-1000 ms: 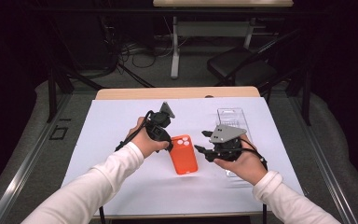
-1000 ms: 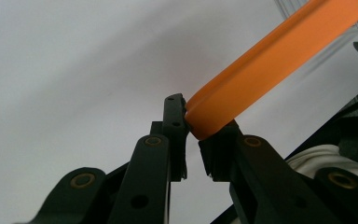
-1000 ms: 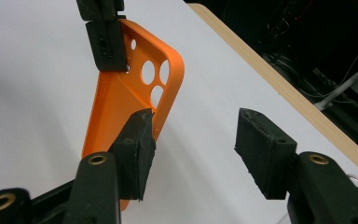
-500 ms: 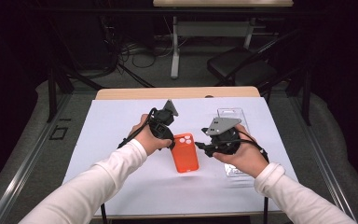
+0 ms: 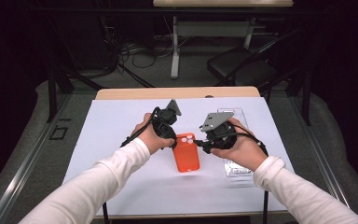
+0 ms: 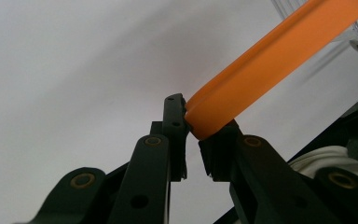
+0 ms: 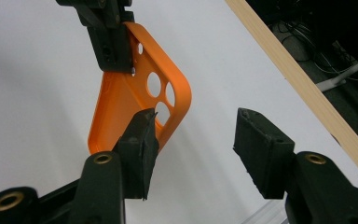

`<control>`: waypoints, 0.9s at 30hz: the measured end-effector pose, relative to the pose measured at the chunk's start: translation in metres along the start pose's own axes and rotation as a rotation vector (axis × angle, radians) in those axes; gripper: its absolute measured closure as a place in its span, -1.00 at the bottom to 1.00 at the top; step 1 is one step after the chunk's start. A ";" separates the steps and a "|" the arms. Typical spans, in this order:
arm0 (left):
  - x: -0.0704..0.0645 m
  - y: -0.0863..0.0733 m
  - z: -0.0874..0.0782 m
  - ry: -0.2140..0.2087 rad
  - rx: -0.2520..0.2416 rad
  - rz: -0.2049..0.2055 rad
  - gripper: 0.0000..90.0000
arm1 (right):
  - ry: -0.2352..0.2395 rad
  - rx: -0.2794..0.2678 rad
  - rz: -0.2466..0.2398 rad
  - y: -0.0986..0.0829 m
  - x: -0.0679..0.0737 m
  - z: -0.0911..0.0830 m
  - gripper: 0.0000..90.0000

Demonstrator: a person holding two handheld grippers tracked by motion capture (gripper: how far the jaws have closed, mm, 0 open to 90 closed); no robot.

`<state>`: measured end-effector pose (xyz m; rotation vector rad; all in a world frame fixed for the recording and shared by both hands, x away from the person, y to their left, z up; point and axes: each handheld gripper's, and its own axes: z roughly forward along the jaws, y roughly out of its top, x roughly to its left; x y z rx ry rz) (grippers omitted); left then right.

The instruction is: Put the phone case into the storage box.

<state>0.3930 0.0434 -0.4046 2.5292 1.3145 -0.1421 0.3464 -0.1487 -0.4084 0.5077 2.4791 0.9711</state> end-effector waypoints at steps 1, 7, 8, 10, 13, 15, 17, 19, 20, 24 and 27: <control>0.000 0.000 0.000 0.001 0.000 0.002 0.79 | 0.001 0.002 -0.006 0.001 0.000 0.001 0.09; -0.003 0.003 0.001 0.007 0.007 0.010 0.79 | 0.010 0.018 -0.024 0.005 0.002 0.004 0.13; -0.004 0.003 0.002 0.007 0.008 0.009 0.79 | 0.010 0.023 -0.029 0.006 0.002 0.005 0.14; -0.005 0.004 0.002 0.015 0.011 0.016 0.79 | 0.006 0.032 -0.041 0.007 0.003 0.006 0.17; -0.007 0.005 0.001 0.021 0.011 0.018 0.79 | 0.003 0.040 -0.042 0.009 0.004 0.007 0.26; -0.008 0.005 0.002 0.022 0.011 0.021 0.79 | 0.002 0.049 -0.044 0.011 0.005 0.007 0.30; -0.009 0.005 0.003 0.029 0.014 0.026 0.79 | -0.002 0.060 -0.055 0.012 0.006 0.008 0.35; -0.010 0.005 0.003 0.026 0.017 0.029 0.79 | 0.001 0.070 -0.058 0.012 0.007 0.009 0.39; -0.011 0.006 0.004 0.029 0.019 0.031 0.79 | 0.000 0.070 -0.060 0.013 0.007 0.009 0.41; -0.013 0.006 0.005 0.034 0.023 0.038 0.79 | -0.003 0.086 -0.069 0.014 0.007 0.011 0.48; -0.015 0.006 0.005 0.033 0.025 0.043 0.79 | -0.003 0.096 -0.066 0.014 0.006 0.012 0.53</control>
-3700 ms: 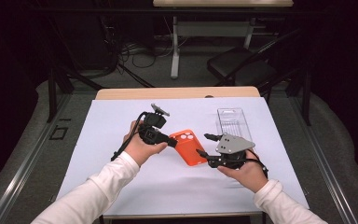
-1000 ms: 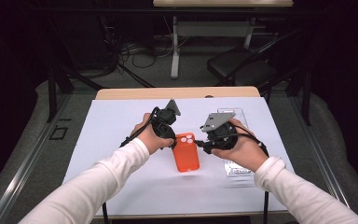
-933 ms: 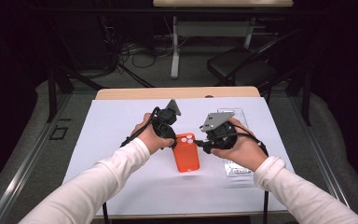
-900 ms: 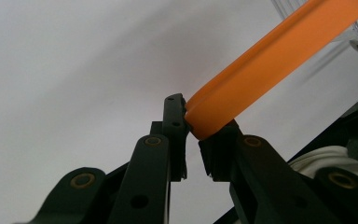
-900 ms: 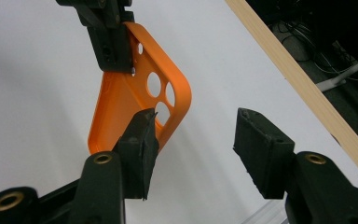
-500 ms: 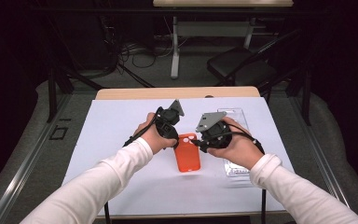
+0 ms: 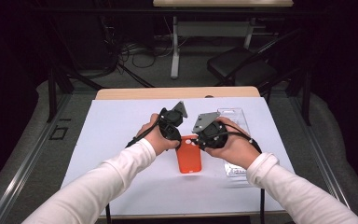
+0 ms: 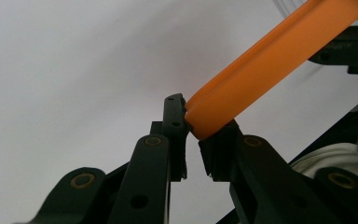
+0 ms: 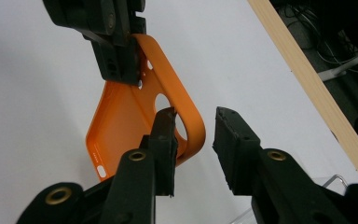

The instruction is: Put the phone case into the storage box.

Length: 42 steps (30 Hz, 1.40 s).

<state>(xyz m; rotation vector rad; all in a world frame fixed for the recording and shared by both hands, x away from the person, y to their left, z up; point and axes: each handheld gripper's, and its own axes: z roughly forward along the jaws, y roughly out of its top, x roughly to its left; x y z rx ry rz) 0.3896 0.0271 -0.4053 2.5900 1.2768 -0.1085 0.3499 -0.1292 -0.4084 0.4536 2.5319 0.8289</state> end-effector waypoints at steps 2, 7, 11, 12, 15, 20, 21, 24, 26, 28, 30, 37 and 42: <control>0.000 0.000 0.000 0.000 0.001 0.001 0.79 | 0.004 0.006 0.003 0.000 0.000 0.001 0.56; -0.002 0.000 0.001 0.003 0.002 0.002 0.79 | -0.001 0.019 -0.016 0.001 0.001 0.002 0.65; -0.003 0.001 0.002 0.002 0.005 0.007 0.79 | -0.009 0.031 -0.032 0.002 0.003 0.002 0.72; -0.003 0.001 0.002 0.004 0.007 0.007 0.79 | -0.008 0.035 -0.037 0.002 0.003 0.002 0.73; -0.003 0.002 0.003 0.004 0.008 0.006 0.79 | -0.017 0.047 -0.052 0.003 0.005 0.002 0.75; -0.004 0.001 0.003 0.005 0.008 0.005 0.79 | -0.028 0.057 -0.070 0.004 0.007 0.002 0.76; -0.004 0.001 0.003 0.008 0.008 0.008 0.79 | -0.029 0.059 -0.071 0.004 0.007 0.002 0.76; -0.005 0.001 0.003 0.007 0.001 0.008 0.78 | -0.037 0.058 -0.082 0.004 0.007 0.002 0.76; -0.004 0.002 0.003 0.003 -0.002 0.006 0.78 | -0.043 0.056 -0.090 0.004 0.007 0.002 0.77; -0.004 0.002 0.003 0.004 -0.004 0.010 0.77 | -0.046 0.059 -0.089 0.004 0.008 0.002 0.77; -0.004 0.002 0.003 0.004 -0.006 0.011 0.76 | -0.053 0.060 -0.092 0.004 0.008 0.002 0.77; -0.002 0.001 0.001 -0.013 -0.021 0.013 0.68 | -0.062 0.043 -0.091 0.004 0.007 0.000 0.77; -0.003 -0.001 0.002 -0.027 -0.033 0.021 0.55 | -0.057 0.032 -0.080 0.003 0.005 -0.001 0.77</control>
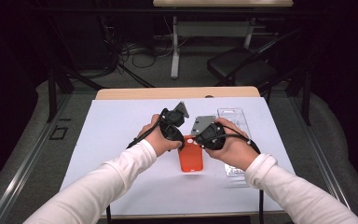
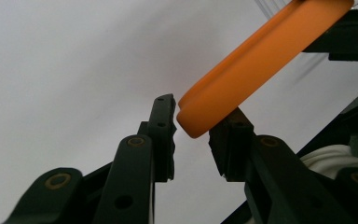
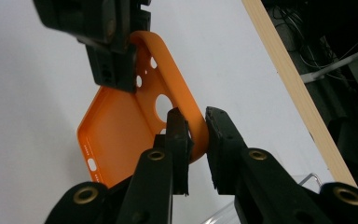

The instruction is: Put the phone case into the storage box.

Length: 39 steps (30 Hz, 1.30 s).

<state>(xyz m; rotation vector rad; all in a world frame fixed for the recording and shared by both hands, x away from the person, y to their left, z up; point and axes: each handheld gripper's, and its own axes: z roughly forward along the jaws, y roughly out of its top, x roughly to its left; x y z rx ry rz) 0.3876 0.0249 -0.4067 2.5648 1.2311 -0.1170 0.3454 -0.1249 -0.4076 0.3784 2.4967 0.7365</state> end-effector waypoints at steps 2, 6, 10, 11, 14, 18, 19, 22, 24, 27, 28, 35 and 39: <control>-0.001 -0.001 0.000 0.002 0.003 0.011 0.53 | 0.002 -0.007 0.009 0.000 -0.001 -0.001 0.77; -0.002 -0.001 -0.001 0.003 -0.008 0.027 0.47 | 0.003 -0.008 0.011 -0.001 -0.003 -0.001 0.77; -0.001 -0.001 -0.001 0.004 -0.014 0.031 0.42 | 0.009 -0.011 0.018 -0.003 -0.005 -0.001 0.77; -0.001 -0.001 -0.001 0.006 -0.019 0.035 0.38 | 0.012 -0.013 0.016 -0.003 -0.006 -0.001 0.77; 0.000 -0.001 -0.003 0.000 -0.028 0.037 0.36 | 0.020 -0.017 0.027 -0.005 -0.009 -0.002 0.77; 0.001 -0.002 -0.004 -0.005 -0.039 0.042 0.31 | 0.036 -0.023 0.039 -0.007 -0.012 -0.004 0.77; 0.001 -0.002 -0.004 -0.004 -0.043 0.049 0.29 | 0.041 -0.026 0.040 -0.008 -0.013 -0.004 0.77; 0.000 -0.003 -0.004 0.001 -0.050 0.066 0.22 | 0.051 -0.030 0.054 -0.009 -0.015 -0.005 0.77; -0.001 -0.003 -0.005 0.006 -0.053 0.074 0.21 | 0.050 -0.030 0.055 -0.010 -0.017 -0.005 0.77; -0.001 -0.003 -0.006 0.002 -0.064 0.082 0.18 | 0.066 -0.037 0.067 -0.011 -0.019 -0.006 0.77; -0.002 -0.003 -0.006 0.003 -0.066 0.084 0.18 | 0.067 -0.040 0.070 -0.012 -0.020 -0.006 0.77; -0.002 -0.004 -0.009 0.015 -0.096 0.123 0.15 | 0.070 -0.048 0.065 -0.016 -0.027 -0.009 0.77; -0.004 -0.005 -0.012 0.014 -0.115 0.149 0.11 | 0.075 -0.061 0.068 -0.018 -0.032 -0.009 0.77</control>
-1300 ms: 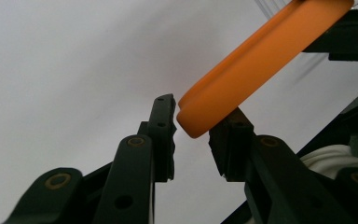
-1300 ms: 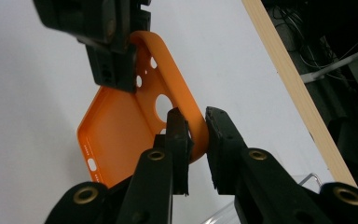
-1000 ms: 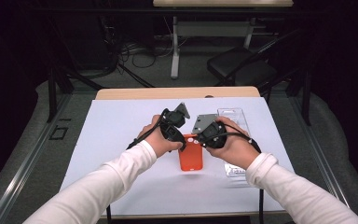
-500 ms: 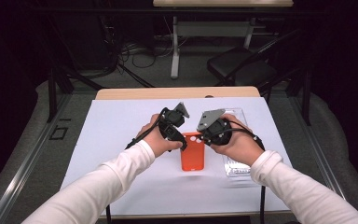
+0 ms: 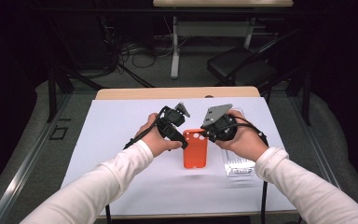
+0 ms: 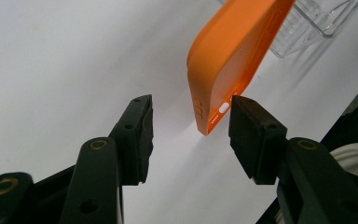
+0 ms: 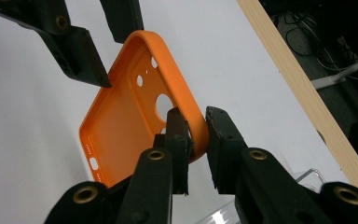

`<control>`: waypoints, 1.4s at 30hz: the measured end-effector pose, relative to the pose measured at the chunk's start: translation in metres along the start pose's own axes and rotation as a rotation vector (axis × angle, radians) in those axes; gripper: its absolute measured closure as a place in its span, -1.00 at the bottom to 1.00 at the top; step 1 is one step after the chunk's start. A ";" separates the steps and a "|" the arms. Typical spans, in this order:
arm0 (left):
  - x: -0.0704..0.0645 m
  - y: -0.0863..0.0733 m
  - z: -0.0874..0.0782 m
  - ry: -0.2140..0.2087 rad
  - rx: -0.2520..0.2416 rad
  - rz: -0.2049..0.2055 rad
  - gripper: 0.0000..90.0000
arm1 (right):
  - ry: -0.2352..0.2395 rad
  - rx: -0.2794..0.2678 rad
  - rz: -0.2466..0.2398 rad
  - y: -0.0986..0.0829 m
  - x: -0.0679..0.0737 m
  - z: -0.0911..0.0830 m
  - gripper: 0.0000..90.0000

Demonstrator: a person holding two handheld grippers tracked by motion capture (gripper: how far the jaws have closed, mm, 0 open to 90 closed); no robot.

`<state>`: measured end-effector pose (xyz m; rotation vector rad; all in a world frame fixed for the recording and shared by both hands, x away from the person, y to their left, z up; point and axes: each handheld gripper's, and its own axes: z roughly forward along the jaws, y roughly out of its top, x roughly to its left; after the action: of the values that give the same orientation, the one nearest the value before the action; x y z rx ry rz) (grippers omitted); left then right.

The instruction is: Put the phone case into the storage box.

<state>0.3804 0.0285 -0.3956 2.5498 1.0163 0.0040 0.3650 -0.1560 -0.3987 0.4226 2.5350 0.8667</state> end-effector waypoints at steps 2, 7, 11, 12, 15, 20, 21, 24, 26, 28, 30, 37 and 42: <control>-0.001 0.000 -0.001 0.001 -0.008 0.009 0.11 | 0.008 -0.002 0.000 -0.001 -0.003 -0.001 0.77; -0.001 -0.001 -0.004 0.021 -0.026 0.040 0.10 | 0.023 -0.011 0.008 -0.004 -0.009 -0.004 0.77; -0.001 -0.002 -0.006 0.010 -0.055 0.050 0.09 | 0.041 -0.013 0.009 -0.007 -0.012 -0.006 0.77; 0.000 -0.003 -0.006 0.007 -0.059 0.057 0.08 | 0.041 -0.015 0.006 -0.007 -0.013 -0.006 0.77; 0.001 -0.004 -0.007 0.003 -0.064 0.072 0.05 | 0.040 -0.024 -0.006 -0.009 -0.015 -0.008 0.77; 0.004 -0.007 -0.007 -0.004 -0.064 0.070 0.02 | 0.036 -0.053 -0.009 -0.013 -0.020 -0.011 0.77; 0.005 -0.008 -0.006 -0.012 -0.066 0.068 0.02 | 0.035 -0.059 -0.009 -0.014 -0.021 -0.011 0.77; 0.008 -0.010 -0.006 -0.011 -0.100 0.101 0.02 | 0.033 -0.072 -0.012 -0.016 -0.025 -0.012 0.77; 0.009 -0.011 -0.006 -0.025 -0.104 0.096 0.02 | 0.029 -0.079 -0.016 -0.017 -0.026 -0.012 0.77; 0.010 -0.012 -0.006 -0.028 -0.119 0.096 0.02 | 0.028 -0.082 -0.018 -0.018 -0.028 -0.012 0.77; 0.011 -0.013 -0.007 -0.018 -0.126 0.100 0.01 | 0.024 -0.082 -0.030 -0.019 -0.030 -0.013 0.77; 0.020 -0.018 -0.008 -0.025 -0.151 0.049 -0.15 | -0.001 -0.087 -0.035 -0.019 -0.040 -0.017 0.77; 0.025 -0.021 -0.007 -0.027 -0.166 0.051 -0.23 | -0.028 -0.095 -0.040 -0.019 -0.049 -0.021 0.77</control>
<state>0.3834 0.0614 -0.3998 2.4182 0.9012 0.0654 0.3944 -0.2013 -0.3816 0.3510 2.4564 0.9556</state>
